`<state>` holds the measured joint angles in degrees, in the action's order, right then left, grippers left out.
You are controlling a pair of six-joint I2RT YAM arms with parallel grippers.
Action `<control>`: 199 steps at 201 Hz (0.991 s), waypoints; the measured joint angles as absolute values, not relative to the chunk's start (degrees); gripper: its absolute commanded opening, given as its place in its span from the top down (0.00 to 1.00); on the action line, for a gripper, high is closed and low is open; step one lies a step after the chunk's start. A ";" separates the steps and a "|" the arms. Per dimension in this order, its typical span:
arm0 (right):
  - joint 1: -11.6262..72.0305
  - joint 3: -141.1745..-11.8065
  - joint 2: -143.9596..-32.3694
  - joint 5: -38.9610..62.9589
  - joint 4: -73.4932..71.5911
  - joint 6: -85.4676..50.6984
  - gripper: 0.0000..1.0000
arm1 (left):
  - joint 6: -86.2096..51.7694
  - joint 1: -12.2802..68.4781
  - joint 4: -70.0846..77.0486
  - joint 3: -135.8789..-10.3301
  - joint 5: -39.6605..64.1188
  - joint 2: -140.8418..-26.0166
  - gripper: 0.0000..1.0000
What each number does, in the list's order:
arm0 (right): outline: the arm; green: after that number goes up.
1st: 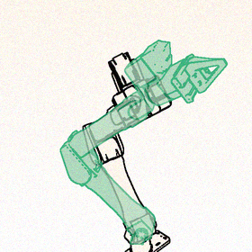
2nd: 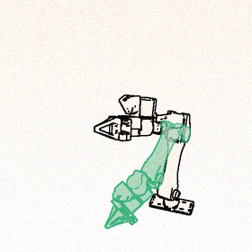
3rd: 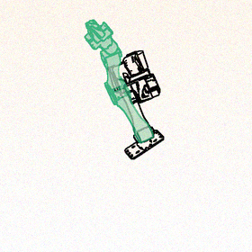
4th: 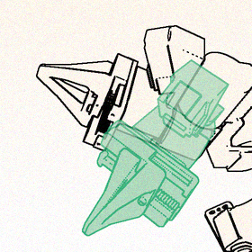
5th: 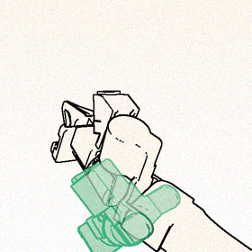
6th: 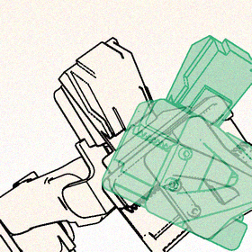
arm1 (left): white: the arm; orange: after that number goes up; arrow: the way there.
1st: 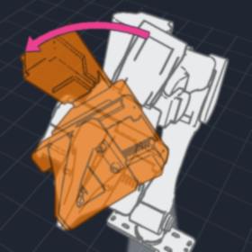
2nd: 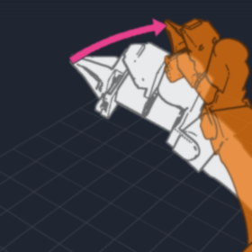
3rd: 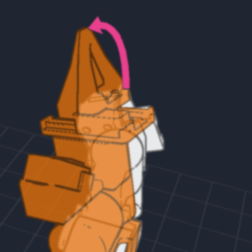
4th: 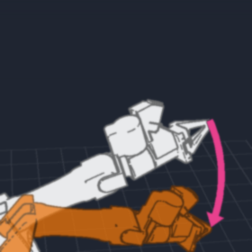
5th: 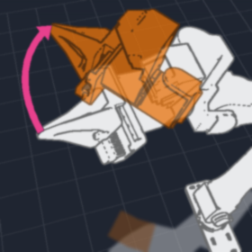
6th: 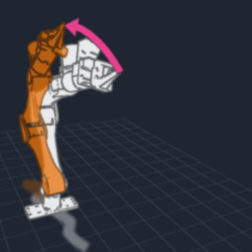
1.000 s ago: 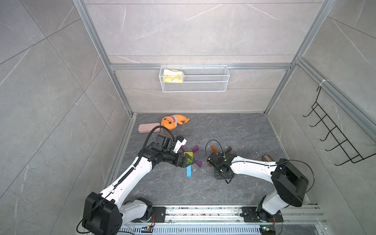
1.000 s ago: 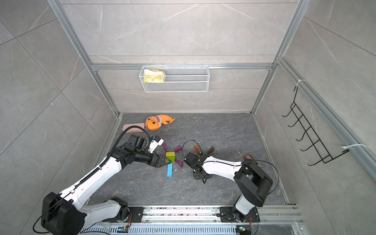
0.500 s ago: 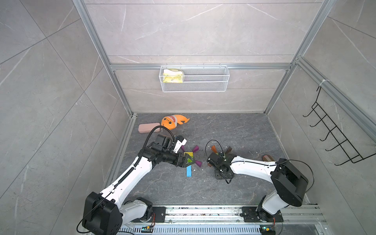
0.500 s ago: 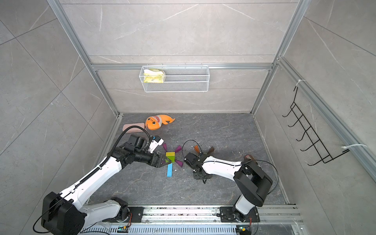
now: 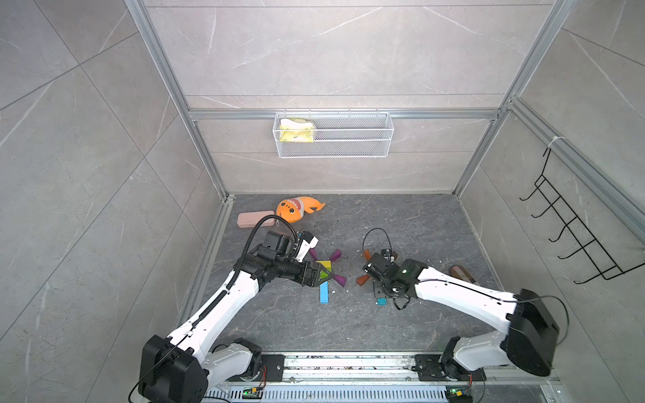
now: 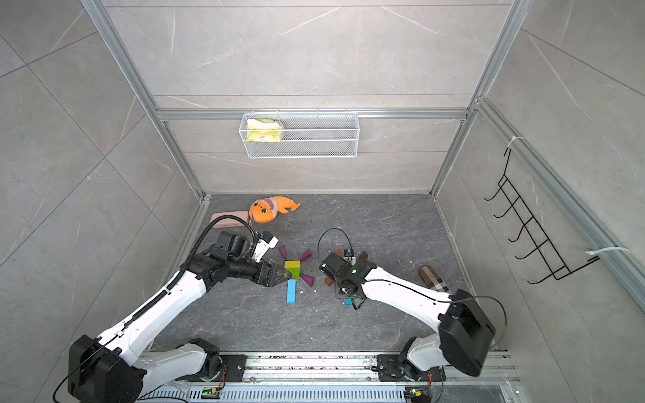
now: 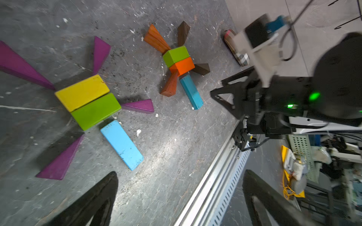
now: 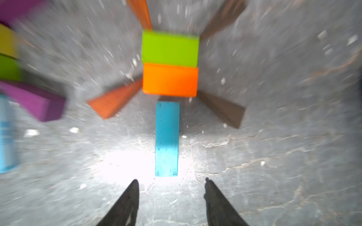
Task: Assemble a small pinwheel with building blocks
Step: Assemble the building block at the center of the board, then reset both arms
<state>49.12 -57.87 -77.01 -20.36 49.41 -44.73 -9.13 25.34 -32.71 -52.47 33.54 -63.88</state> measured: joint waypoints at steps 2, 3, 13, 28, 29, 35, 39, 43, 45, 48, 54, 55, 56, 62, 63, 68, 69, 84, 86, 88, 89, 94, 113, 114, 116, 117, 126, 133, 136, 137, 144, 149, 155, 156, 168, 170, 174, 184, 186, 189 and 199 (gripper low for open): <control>49.12 -58.04 -76.47 -20.62 49.63 -44.69 0.08 | -9.13 25.34 -32.73 -52.47 32.84 -63.37 0.00; 49.12 -58.19 -75.88 -20.84 49.89 -44.64 0.04 | -9.13 25.34 -32.75 -52.47 32.62 -63.18 0.00; 48.88 -59.37 -71.92 -22.72 51.68 -44.49 0.00 | -9.21 25.34 -32.75 -52.47 28.34 -60.03 0.00; 47.64 -60.93 -66.83 -24.80 54.02 -43.44 0.01 | -9.37 25.34 -32.71 -52.49 20.34 -54.68 0.00; 47.46 -61.04 -66.37 -24.99 54.24 -43.31 0.00 | -9.37 25.34 -32.73 -52.49 19.94 -54.41 0.00; 46.37 -61.28 -64.45 -25.69 54.70 -42.74 0.00 | -9.43 25.34 -32.67 -52.49 16.05 -52.34 0.00; 45.34 -61.30 -63.02 -26.35 54.87 -42.28 0.00 | -9.47 25.34 -32.67 -52.49 12.75 -50.85 0.00; 44.47 -61.28 -62.00 -26.65 54.98 -41.93 0.00 | -9.47 25.34 -32.58 -52.47 10.46 -49.71 0.00; 43.79 -61.10 -61.28 -27.09 54.87 -41.56 0.00 | -9.52 25.36 -32.53 -52.45 8.40 -49.12 0.00; 42.92 -60.86 -60.36 -27.38 54.59 -41.10 0.00 | -9.63 25.36 -32.32 -52.34 5.93 -48.21 0.00; 40.56 -59.66 -58.11 -28.16 53.41 -39.86 0.00 | -9.87 25.36 -31.51 -51.79 1.02 -46.89 0.00; 40.32 -59.48 -57.87 -28.16 53.17 -39.68 0.00 | -9.87 25.36 -31.40 -51.70 0.47 -46.74 0.00; 40.07 -59.29 -57.63 -28.21 52.99 -39.53 0.00 | -9.91 25.34 -31.18 -51.48 -0.71 -46.41 0.00; 37.36 -57.32 -55.37 -28.67 51.07 -37.89 0.00 | -10.22 25.34 -30.00 -50.19 -5.80 -45.32 0.00; 37.10 -57.06 -55.13 -28.67 50.78 -37.67 0.00 | -10.28 25.34 -29.91 -50.00 -6.44 -45.17 0.00; 34.74 -54.98 -53.34 -28.69 48.53 -36.14 0.00 | -10.46 25.34 -28.67 -48.47 -10.48 -44.07 0.00; 34.46 -54.68 -53.12 -28.69 48.23 -35.97 0.00 | -10.50 25.34 -28.53 -48.21 -10.96 -43.94 0.00; 27.83 -48.51 -49.82 -28.21 41.32 -30.72 0.00 | -10.41 25.26 -22.90 -40.91 -20.45 -42.22 0.00; 27.00 -47.70 -49.60 -28.21 40.32 -29.74 0.00 | -10.31 25.21 -21.78 -39.53 -21.76 -42.19 0.00; 26.35 -46.98 -49.41 -27.99 39.24 -28.91 0.00 | -10.22 25.19 -20.45 -38.13 -22.94 -42.17 0.00; 26.15 -46.72 -49.34 -27.97 38.89 -28.69 0.00 | -10.20 25.17 -20.14 -37.65 -23.24 -42.17 0.00; 24.73 -45.21 -49.32 -27.75 36.62 -26.76 0.00 | -9.67 25.12 -17.34 -34.39 -25.69 -42.35 0.00; 21.47 -42.04 -52.03 -28.32 29.82 -20.82 0.00 | -6.39 25.08 -8.38 -23.46 -33.82 -45.15 0.00; 21.37 -41.98 -52.23 -28.38 29.58 -20.64 0.00 | -6.26 25.08 -8.10 -23.11 -34.22 -45.30 0.00; 21.10 -41.80 -52.73 -28.56 28.86 -20.14 0.00 | -5.82 25.08 -7.07 -22.13 -35.11 -45.69 0.00; 20.93 -41.69 -53.08 -28.62 28.45 -19.81 0.00 | -5.69 25.08 -6.85 -21.80 -35.42 -45.82 0.00; 19.55 -40.99 -55.48 -29.43 25.43 -17.87 0.00 | -3.84 24.64 -2.44 -18.28 -38.48 -47.33 0.00; 18.33 -40.18 -57.19 -29.78 22.52 -16.60 0.00 | -2.42 23.90 1.19 -16.05 -40.14 -48.40 0.00; 17.85 -39.77 -57.76 -29.85 21.26 -16.27 0.00 | -1.96 23.53 2.61 -15.38 -40.58 -48.82 0.00; 17.72 -39.66 -57.91 -29.85 20.91 -16.14 0.00 | -1.85 23.42 3.01 -15.22 -40.69 -48.90 0.00; 16.38 -38.26 -59.27 -29.82 17.54 -15.11 0.00 | -0.82 21.98 6.66 -13.98 -41.30 -50.04 0.00; 15.53 -37.08 -60.10 -29.76 15.11 -14.52 0.00 | -0.38 20.73 8.95 -13.41 -41.45 -50.92 0.00; 14.57 -35.51 -60.93 -29.56 12.01 -13.87 0.00 | 0.03 19.11 11.57 -13.08 -41.36 -51.99 0.00; 14.46 -35.29 -61.01 -29.54 11.66 -13.78 0.00 | 0.05 18.92 11.90 -13.04 -41.36 -52.10 0.00; 12.82 -30.96 -62.00 -28.82 4.25 -12.47 0.00 | 0.32 15.11 17.34 -12.95 -39.83 -54.87 0.00; 12.62 -30.11 -62.06 -28.67 2.94 -12.21 0.00 | 0.32 14.48 18.26 -12.95 -39.46 -55.35 0.00; 12.19 -28.60 -62.19 -28.60 0.56 -11.84 0.00 | 0.23 13.19 19.94 -12.95 -38.50 -56.40 0.00; 11.18 -24.69 -62.52 -28.01 -5.41 -10.66 0.00 | -0.16 9.87 24.08 -12.93 -35.77 -59.16 0.00; 10.94 -23.97 -62.67 -27.94 -6.55 -10.35 0.00 | -0.27 9.04 25.08 -12.93 -35.07 -60.01 0.00; 10.68 -23.09 -62.85 -27.79 -7.99 -9.98 0.00 | -0.47 8.03 26.30 -12.93 -34.00 -60.90 0.00; 9.80 -20.73 -64.18 -27.29 -12.62 -8.49 0.00 | -0.97 5.28 29.74 -12.93 -30.74 -64.10 0.00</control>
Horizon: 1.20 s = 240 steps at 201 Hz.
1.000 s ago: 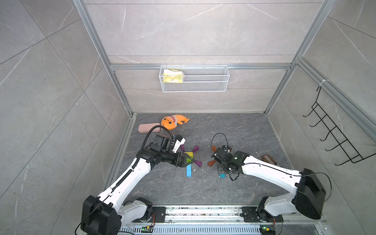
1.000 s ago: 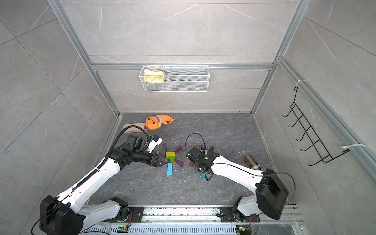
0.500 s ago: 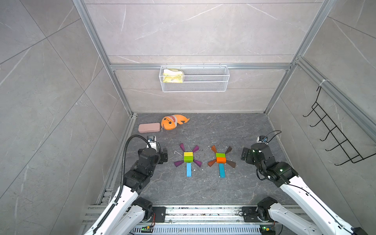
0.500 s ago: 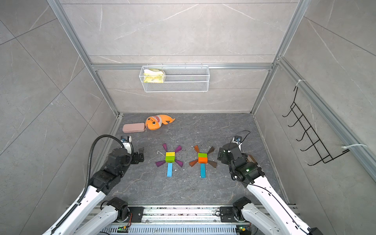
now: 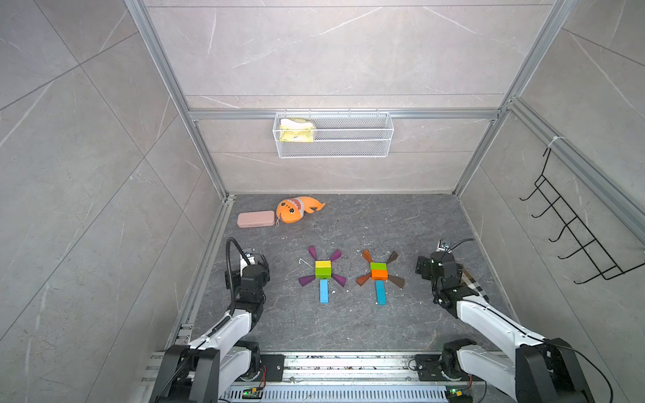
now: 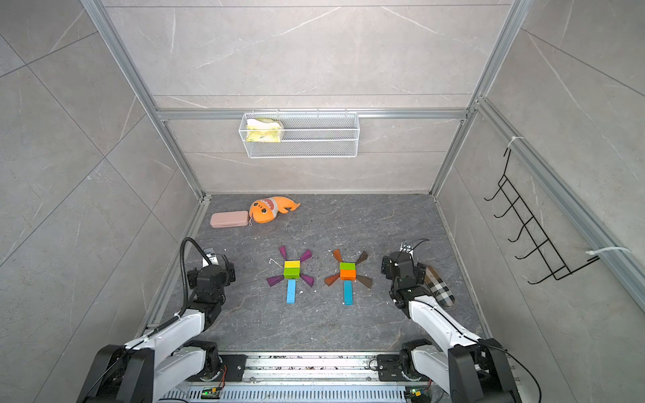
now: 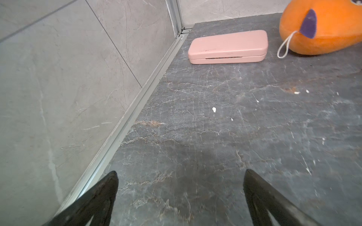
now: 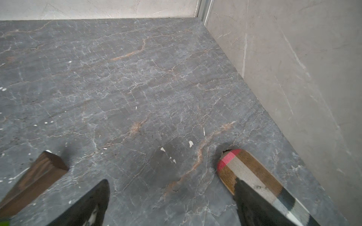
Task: Assemble a small pinwheel with building blocks
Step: Reset both arms
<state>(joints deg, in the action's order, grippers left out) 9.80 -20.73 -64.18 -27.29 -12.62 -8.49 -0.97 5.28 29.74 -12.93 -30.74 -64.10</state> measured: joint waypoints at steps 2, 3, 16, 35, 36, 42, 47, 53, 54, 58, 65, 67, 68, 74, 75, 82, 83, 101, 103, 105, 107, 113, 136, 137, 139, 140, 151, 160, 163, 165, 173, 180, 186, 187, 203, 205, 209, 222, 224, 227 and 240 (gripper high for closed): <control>9.69 -20.49 -64.40 -27.22 -13.23 -8.25 0.00 | -1.10 4.69 30.48 -12.93 -30.02 -64.82 0.00; 9.61 -20.25 -64.60 -27.16 -13.82 -8.08 0.00 | -1.15 4.49 30.68 -12.93 -29.80 -65.01 0.00; 9.06 -18.65 -66.54 -25.65 -19.09 -6.39 0.00 | -1.65 1.80 35.14 -12.95 -25.82 -69.17 0.00; 8.97 -15.57 -67.31 -20.91 -28.58 -4.14 0.00 | -2.09 -0.49 40.69 -13.52 -20.49 -75.48 0.00; 8.97 -15.40 -67.31 -20.71 -29.08 -4.05 0.00 | -2.15 -0.67 41.04 -13.61 -20.14 -75.94 0.00; 8.97 -14.04 -67.68 -19.14 -33.17 -3.46 0.00 | -2.31 -1.28 42.52 -14.11 -18.76 -78.22 0.00; 8.93 -13.19 -68.25 -18.00 -35.92 -3.07 0.00 | -2.39 -1.67 43.62 -14.59 -17.72 -80.03 0.00; 8.80 -12.40 -69.30 -16.58 -38.89 -2.70 0.00 | -2.42 -2.00 44.36 -15.16 -16.78 -81.76 0.00; 8.73 -12.25 -69.63 -16.21 -39.51 -2.61 0.00 | -2.39 -2.02 44.42 -15.22 -16.60 -81.95 0.00; 8.60 -11.99 -70.41 -15.44 -41.01 -2.31 0.00 | -2.39 -2.17 44.99 -15.53 -15.81 -82.85 0.00; 8.36 -11.84 -72.44 -13.76 -43.79 -1.80 0.00 | -2.39 -2.37 45.60 -15.92 -14.61 -83.88 0.00; 8.32 -11.86 -73.12 -13.30 -44.51 -1.61 0.00 | -2.39 -2.44 45.78 -16.01 -14.33 -84.09 0.00; 8.29 -11.86 -73.32 -13.15 -44.77 -1.58 0.00 | -2.39 -2.46 45.87 -16.03 -14.24 -84.18 0.00; 8.16 -11.97 -75.09 -11.77 -46.78 -1.17 0.00 | -2.37 -2.52 46.68 -16.14 -13.26 -84.66 0.00; 8.16 -11.99 -75.26 -11.62 -46.96 -1.13 0.00 | -2.37 -2.55 46.89 -16.16 -13.08 -84.79 0.00; 8.16 -12.10 -77.06 -10.33 -48.73 -0.62 0.00 | -2.37 -2.55 47.62 -16.29 -12.32 -85.17 0.00; 8.16 -12.12 -77.21 -10.22 -48.90 -0.54 0.00 | -2.37 -2.55 47.70 -16.29 -12.21 -85.19 0.00; 8.14 -13.02 -82.17 -8.10 -52.99 0.03 0.00 | -2.37 -2.55 48.34 -16.60 -10.24 -85.45 0.00; 8.14 -13.19 -82.74 -8.01 -53.36 0.05 0.00 | -2.37 -2.55 48.34 -16.67 -10.17 -85.45 0.00; 8.12 -13.37 -83.15 -7.97 -53.52 0.08 0.00 | -2.37 -2.55 48.31 -16.75 -10.02 -85.47 0.00; 8.12 -13.69 -83.83 -7.84 -53.60 0.08 0.00 | -2.37 -2.55 48.21 -16.91 -9.82 -85.52 0.00; 8.10 -14.70 -85.27 -7.77 -53.56 0.08 0.00 | -2.35 -2.55 47.90 -17.39 -9.26 -85.62 0.00; 6.70 -18.76 -87.11 -5.85 -51.40 0.03 0.00 | -2.28 -2.55 47.59 -19.33 -8.01 -85.84 0.00; 6.63 -18.85 -87.11 -5.78 -51.44 0.03 0.00 | -2.28 -2.55 47.59 -19.35 -7.97 -85.84 0.00; 6.48 -19.05 -87.11 -5.72 -51.55 0.03 0.00 | -2.26 -2.55 47.62 -19.44 -7.84 -85.84 0.00; 6.39 -19.16 -87.11 -5.67 -51.59 0.03 0.00 | -2.26 -2.55 47.62 -19.49 -7.77 -85.84 0.00; 5.87 -19.77 -87.11 -5.32 -51.68 0.03 0.00 | -2.17 -2.55 47.59 -19.70 -7.29 -85.84 0.00; 5.78 -19.84 -87.11 -5.08 -51.70 0.03 0.00 | -2.15 -2.55 47.57 -19.70 -7.11 -85.84 0.00; 5.80 -19.84 -87.11 -4.99 -51.62 0.03 0.00 | -2.13 -2.55 47.55 -19.70 -7.07 -85.84 0.00; 5.80 -19.84 -87.11 -4.89 -51.55 0.03 0.00 | -2.13 -2.55 47.55 -19.70 -7.07 -85.84 0.00; 5.80 -19.84 -87.11 -4.69 -51.33 0.03 0.00 | -2.09 -2.55 47.55 -19.70 -6.92 -85.84 0.00; 5.80 -19.84 -87.11 -4.62 -51.27 0.03 0.00 | -2.09 -2.55 47.55 -19.70 -6.90 -85.84 0.00; 5.80 -19.84 -87.11 -4.56 -51.24 0.03 0.00 | -2.07 -2.55 47.55 -19.70 -6.87 -85.84 0.00; 5.80 -19.84 -87.11 -4.54 -51.24 0.03 0.00 | -2.04 -2.55 47.55 -19.70 -6.87 -85.84 0.00; 5.80 -19.84 -87.11 -4.40 -51.24 0.05 0.00 | -1.96 -2.55 47.55 -19.70 -6.87 -85.86 0.00; 5.80 -19.84 -87.11 -4.40 -51.24 0.05 0.00 | -1.96 -2.55 47.55 -19.70 -6.87 -85.86 0.00; 5.80 -19.84 -87.11 -4.38 -51.24 0.05 0.00 | -1.96 -2.55 47.55 -19.70 -6.85 -85.86 0.00; 5.80 -19.84 -87.11 -4.23 -51.24 0.05 0.00 | -1.96 -2.55 47.53 -19.70 -6.85 -85.86 0.00; 5.80 -19.84 -87.11 -4.23 -51.24 0.05 0.00 | -1.93 -2.55 47.53 -19.70 -6.85 -85.86 0.00; 5.80 -19.84 -87.11 -4.21 -51.24 0.05 0.00 | -1.93 -2.55 47.53 -19.70 -6.85 -85.86 0.00; 5.80 -19.84 -87.11 -4.21 -51.24 0.05 0.00 | -1.93 -2.55 47.53 -19.70 -6.85 -85.86 0.00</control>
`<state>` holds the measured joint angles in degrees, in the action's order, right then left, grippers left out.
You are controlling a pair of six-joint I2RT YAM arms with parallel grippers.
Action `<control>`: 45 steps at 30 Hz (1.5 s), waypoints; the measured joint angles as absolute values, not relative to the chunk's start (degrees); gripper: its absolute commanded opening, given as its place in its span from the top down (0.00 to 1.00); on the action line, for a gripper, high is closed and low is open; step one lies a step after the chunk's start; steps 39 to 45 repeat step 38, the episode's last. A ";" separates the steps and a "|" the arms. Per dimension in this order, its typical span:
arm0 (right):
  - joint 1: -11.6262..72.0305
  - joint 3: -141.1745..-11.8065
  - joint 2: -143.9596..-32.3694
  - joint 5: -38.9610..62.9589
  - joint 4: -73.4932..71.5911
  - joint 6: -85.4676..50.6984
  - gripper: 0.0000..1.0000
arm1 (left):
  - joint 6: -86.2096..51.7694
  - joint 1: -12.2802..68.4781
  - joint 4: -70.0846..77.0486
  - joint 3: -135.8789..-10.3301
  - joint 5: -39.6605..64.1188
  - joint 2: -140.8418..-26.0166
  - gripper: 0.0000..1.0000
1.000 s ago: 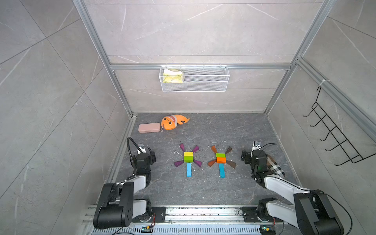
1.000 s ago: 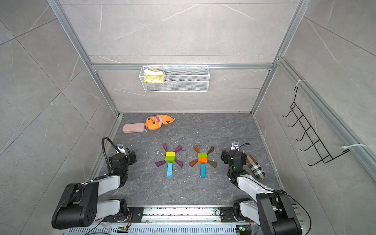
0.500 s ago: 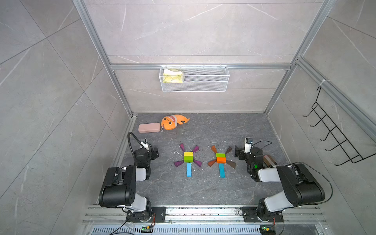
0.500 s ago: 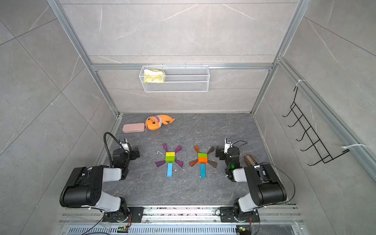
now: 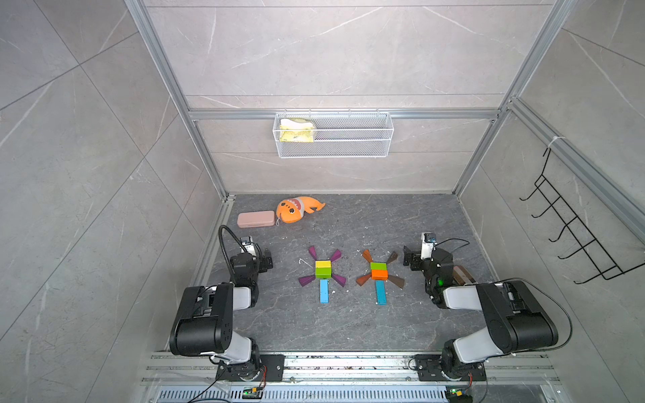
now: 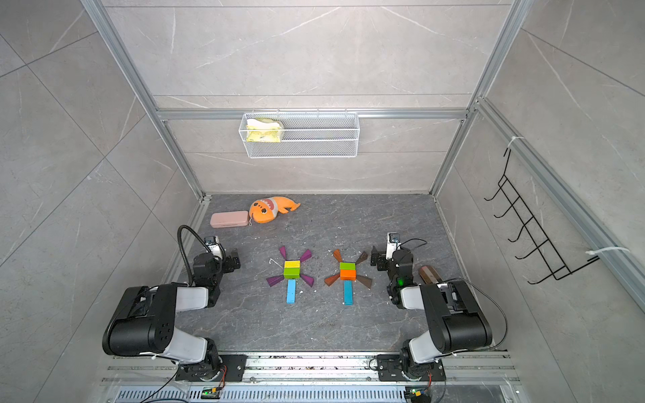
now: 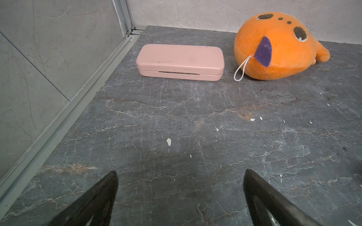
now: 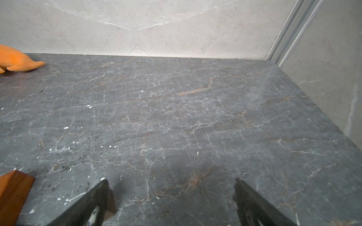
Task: Assemble a small pinwheel with building blocks
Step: Reset both arms
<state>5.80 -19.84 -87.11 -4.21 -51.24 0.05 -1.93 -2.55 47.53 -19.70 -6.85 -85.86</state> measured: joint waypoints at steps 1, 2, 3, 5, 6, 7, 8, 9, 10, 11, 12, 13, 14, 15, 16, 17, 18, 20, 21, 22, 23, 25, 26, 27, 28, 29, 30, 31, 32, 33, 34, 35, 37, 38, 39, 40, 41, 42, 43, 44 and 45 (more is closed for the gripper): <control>5.80 -19.84 -87.11 -4.19 -51.24 0.05 0.00 | -1.91 -2.55 47.53 -19.70 -6.79 -85.86 0.00; 5.80 -19.84 -87.11 -4.19 -51.24 0.05 0.00 | -1.91 -2.55 47.51 -19.70 -6.61 -85.86 0.00; 5.80 -19.84 -87.11 -4.16 -51.24 0.05 0.00 | -1.89 -2.55 47.44 -19.70 -6.24 -85.86 0.00; 5.80 -19.84 -87.11 -4.25 -51.27 0.03 0.00 | -1.89 -2.55 47.24 -19.70 -5.85 -85.86 0.00; 5.82 -19.68 -87.11 -5.04 -51.57 -0.30 0.00 | -1.89 -2.55 47.16 -19.70 -5.87 -85.86 0.00; 5.82 -19.03 -87.07 -6.31 -52.82 -0.89 0.00 | -1.93 -2.55 47.11 -19.70 -6.09 -85.86 0.00; 5.61 -17.58 -86.76 -7.38 -55.00 -1.63 0.00 | -2.09 -2.55 47.20 -19.68 -6.76 -85.86 0.00; 4.99 -15.25 -86.19 -8.03 -57.54 -2.42 0.00 | -2.39 -2.55 47.55 -19.53 -7.73 -85.86 0.00; 4.43 -13.67 -85.97 -8.54 -58.85 -2.96 0.00 | -2.57 -2.55 48.10 -19.20 -8.69 -85.86 0.00; 3.73 -12.40 -85.95 -8.97 -59.64 -3.36 0.01 | -2.79 -2.55 48.82 -18.70 -9.52 -85.84 0.00; 3.31 -11.97 -85.95 -8.86 -59.57 -3.38 0.00 | -2.83 -2.55 49.19 -18.20 -9.93 -85.84 0.00; 3.18 -12.05 -85.93 -7.90 -59.44 -3.09 0.00 | -2.76 -2.57 49.21 -17.96 -9.78 -85.84 0.00; 3.31 -12.56 -85.95 -5.85 -59.27 -2.24 0.01 | -2.24 -2.61 48.99 -17.89 -8.40 -85.86 0.00; 3.97 -13.67 -86.08 -3.84 -58.48 -0.99 0.00 | -1.80 -2.63 48.47 -18.13 -7.16 -85.86 0.00; 4.80 -14.63 -86.35 -2.90 -58.46 -0.23 0.00 | -1.52 -2.63 48.12 -18.35 -6.04 -85.86 0.00; 5.76 -15.49 -86.48 -3.20 -58.57 -0.19 0.00 | -1.48 -2.61 47.97 -18.57 -5.69 -85.89 0.00; 6.31 -15.73 -86.46 -4.45 -59.07 -0.45 0.01 | -1.48 -2.57 47.97 -18.76 -5.63 -85.89 0.00; 5.28 -14.39 -86.21 -6.33 -61.32 -2.02 0.00 | -1.50 -2.50 47.94 -19.03 -5.74 -85.89 0.00; 4.38 -13.63 -86.13 -7.07 -61.69 -2.48 0.01 | -1.52 -2.50 47.94 -19.05 -5.91 -85.89 0.00; 3.66 -13.32 -86.17 -7.60 -61.41 -2.85 0.00 | -1.52 -2.52 47.92 -19.05 -5.96 -85.89 0.00; 3.38 -13.63 -86.28 -7.55 -60.27 -2.83 0.00 | -1.52 -2.52 47.90 -19.05 -6.00 -85.89 0.00; 4.08 -16.21 -86.74 -6.92 -56.64 -2.20 0.00 | -1.52 -2.55 47.88 -19.05 -6.07 -85.89 0.00; 4.71 -17.50 -86.85 -6.57 -55.51 -1.67 0.00 | -1.52 -2.55 47.86 -19.05 -6.07 -85.89 0.00; 5.45 -18.74 -86.87 -6.09 -54.81 -1.34 0.00 | -1.52 -2.55 47.81 -19.05 -6.09 -85.89 0.00; 5.96 -19.55 -86.87 -5.63 -54.54 -1.19 0.00 | -1.52 -2.55 47.81 -19.05 -6.09 -85.89 0.00; 6.17 -20.01 -86.85 -5.41 -54.22 -0.95 0.00 | -1.52 -2.55 47.81 -19.05 -6.09 -85.89 0.00; 6.22 -20.23 -86.87 -5.10 -54.02 -0.60 0.01 | -1.52 -2.52 47.79 -19.05 -6.09 -85.89 0.00; 6.20 -20.25 -86.87 -5.08 -53.71 -0.43 0.00 | -1.52 -2.55 47.79 -19.05 -6.09 -85.89 0.00; 6.20 -20.25 -86.87 -4.93 -53.23 -0.36 0.00 | -1.52 -2.55 47.79 -19.05 -6.09 -85.89 0.00; 6.20 -20.25 -86.87 -4.86 -52.80 -0.32 0.00 | -1.52 -2.55 47.77 -19.05 -6.09 -85.89 0.00; 6.20 -20.25 -86.87 -4.80 -52.47 -0.27 0.00 | -1.52 -2.55 47.77 -19.05 -6.09 -85.89 0.00; 6.20 -20.25 -86.87 -4.67 -52.21 -0.19 0.00 | -1.52 -2.55 47.79 -19.05 -6.09 -85.89 0.00; 6.17 -20.25 -86.87 -4.45 -51.66 -0.19 0.00 | -1.52 -2.55 47.77 -19.05 -6.09 -85.89 0.00; 6.15 -20.25 -86.87 -4.27 -51.37 -0.16 0.00 | -1.52 -2.55 47.77 -19.05 -6.09 -85.89 0.00; 6.15 -20.25 -86.87 -4.27 -51.37 -0.16 0.00 | -1.52 -2.55 47.77 -19.05 -6.09 -85.89 0.00; 6.15 -20.25 -86.87 -4.27 -51.37 -0.16 0.00 | -1.52 -2.55 47.77 -19.05 -6.09 -85.89 0.00; 6.15 -20.25 -86.87 -4.27 -51.37 -0.16 0.00 | -1.52 -2.55 47.77 -19.05 -6.09 -85.89 0.00; 6.15 -20.25 -86.87 -4.27 -51.37 -0.16 0.00 | -1.52 -2.55 47.77 -19.05 -6.09 -85.89 0.00; 6.15 -20.25 -86.87 -4.27 -51.37 -0.16 0.00 | -1.52 -2.55 47.77 -19.05 -6.09 -85.89 0.00; 6.15 -20.25 -86.87 -4.27 -51.37 -0.16 0.00 | -1.52 -2.55 47.77 -19.05 -6.09 -85.89 0.00; 6.15 -20.25 -86.87 -4.27 -51.37 -0.16 0.00 | -1.52 -2.55 47.77 -19.05 -6.09 -85.89 0.00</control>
